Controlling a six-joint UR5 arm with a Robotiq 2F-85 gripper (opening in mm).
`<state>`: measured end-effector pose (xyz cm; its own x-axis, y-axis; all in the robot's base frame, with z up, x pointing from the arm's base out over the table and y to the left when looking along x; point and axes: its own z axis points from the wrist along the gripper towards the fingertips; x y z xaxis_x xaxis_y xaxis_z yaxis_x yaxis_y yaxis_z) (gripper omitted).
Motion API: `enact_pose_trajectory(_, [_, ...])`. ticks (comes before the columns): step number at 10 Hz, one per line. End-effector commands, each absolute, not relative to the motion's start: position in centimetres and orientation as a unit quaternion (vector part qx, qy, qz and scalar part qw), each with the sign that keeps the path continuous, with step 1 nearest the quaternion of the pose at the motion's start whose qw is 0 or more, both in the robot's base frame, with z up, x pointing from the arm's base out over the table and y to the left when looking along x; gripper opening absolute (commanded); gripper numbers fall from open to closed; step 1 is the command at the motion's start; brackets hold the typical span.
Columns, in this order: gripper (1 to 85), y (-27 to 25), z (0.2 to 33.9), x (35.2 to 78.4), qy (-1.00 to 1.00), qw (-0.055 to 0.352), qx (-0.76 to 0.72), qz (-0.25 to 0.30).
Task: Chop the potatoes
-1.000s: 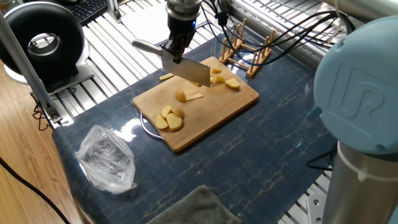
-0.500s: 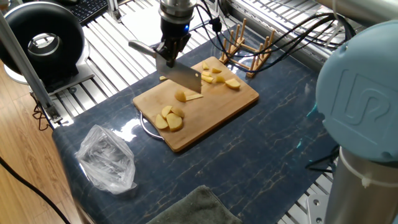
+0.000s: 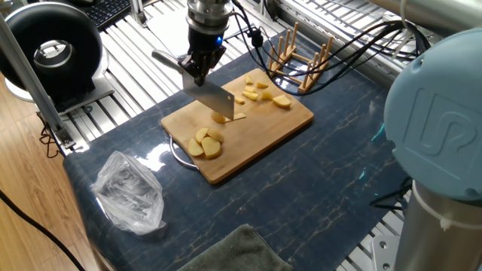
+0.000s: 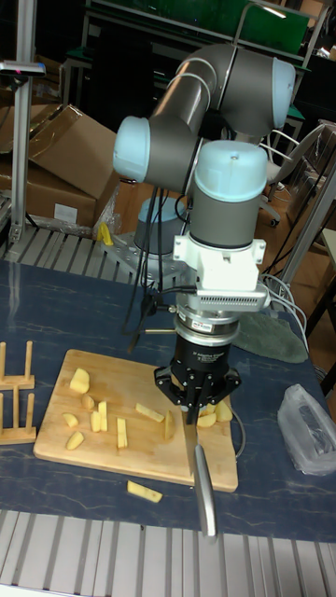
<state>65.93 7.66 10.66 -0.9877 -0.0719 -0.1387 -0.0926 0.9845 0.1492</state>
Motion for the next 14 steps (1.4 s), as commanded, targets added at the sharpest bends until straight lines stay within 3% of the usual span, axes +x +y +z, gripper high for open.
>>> enact_pose_trajectory(1, [1.0, 7.2, 10.2, 66.4, 0.993, 0.072, -0.047, 0.077])
enact_pose_trajectory(4, [1.0, 4.5, 11.8, 66.0, 0.993, 0.056, -0.085, 0.062])
enact_pose_trajectory(9, [1.0, 2.4, 9.8, 66.5, 0.989, 0.089, -0.103, 0.054])
enact_pose_trajectory(14, [1.0, 3.4, 9.1, 66.4, 0.99, 0.093, -0.085, 0.065])
